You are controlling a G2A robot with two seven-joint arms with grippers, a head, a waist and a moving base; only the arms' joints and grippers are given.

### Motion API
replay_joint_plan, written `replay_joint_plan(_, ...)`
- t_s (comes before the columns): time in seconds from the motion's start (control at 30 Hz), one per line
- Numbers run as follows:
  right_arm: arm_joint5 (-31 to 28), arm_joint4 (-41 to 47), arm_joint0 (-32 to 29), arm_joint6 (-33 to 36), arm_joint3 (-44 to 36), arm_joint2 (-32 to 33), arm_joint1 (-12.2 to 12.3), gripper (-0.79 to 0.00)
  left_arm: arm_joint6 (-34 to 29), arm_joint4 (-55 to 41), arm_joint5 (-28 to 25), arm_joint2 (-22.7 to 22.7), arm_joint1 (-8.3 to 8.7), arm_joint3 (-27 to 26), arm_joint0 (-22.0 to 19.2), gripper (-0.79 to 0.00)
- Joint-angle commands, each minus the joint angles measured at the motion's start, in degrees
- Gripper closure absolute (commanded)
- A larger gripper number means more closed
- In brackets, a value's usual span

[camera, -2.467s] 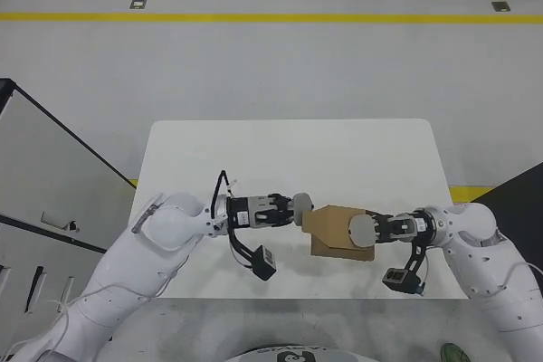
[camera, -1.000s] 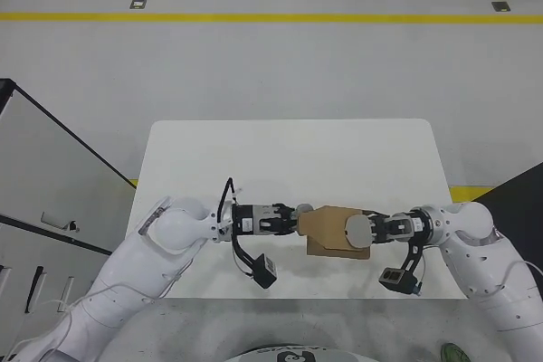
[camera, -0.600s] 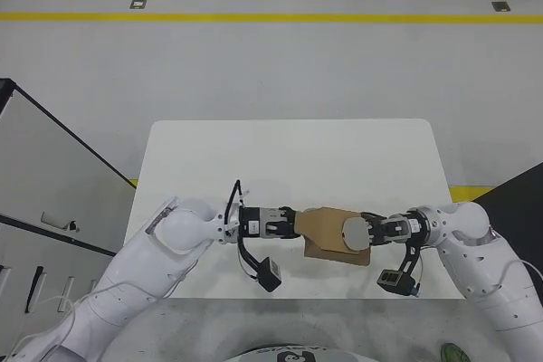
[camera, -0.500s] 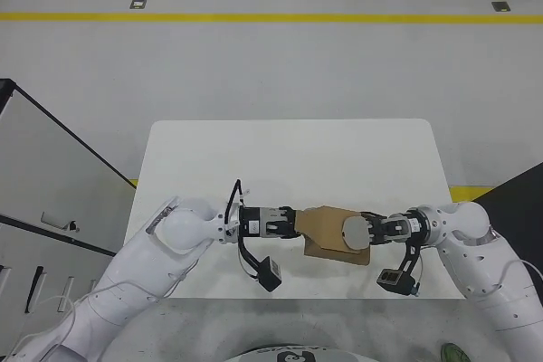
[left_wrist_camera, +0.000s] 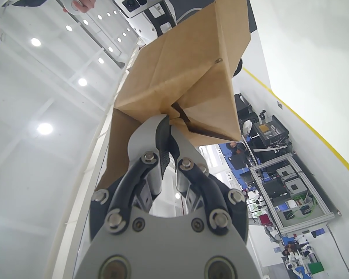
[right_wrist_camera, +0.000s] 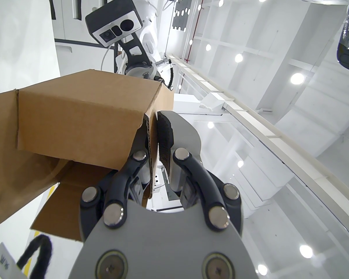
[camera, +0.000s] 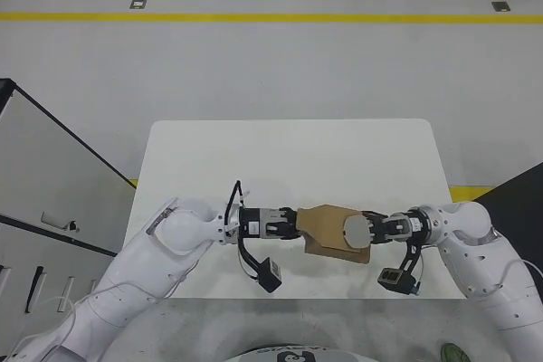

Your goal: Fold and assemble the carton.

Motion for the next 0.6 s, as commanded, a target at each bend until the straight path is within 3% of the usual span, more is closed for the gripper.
replay_joint_plan(0.0,-0.01,-0.07,0.15,-0.01,0.0,-0.26,-0.03,0.0,0.03,-0.11,0.05,0.16,-0.06,0.17,-0.16,0.0)
replay_joint_plan(0.23,0.3,-0.1,0.3,0.3,0.68,0.08,0.05,0.0,-0.37,0.01,0.12,-1.42,0.21,0.31,-0.01,0.0)
replay_joint_plan(0.57,0.44,-0.8,-0.65,0.44,0.9,2.82,0.69,0.0,-0.61,1.62,-0.51,-7.78,1.71,-3.32,3.3,0.0)
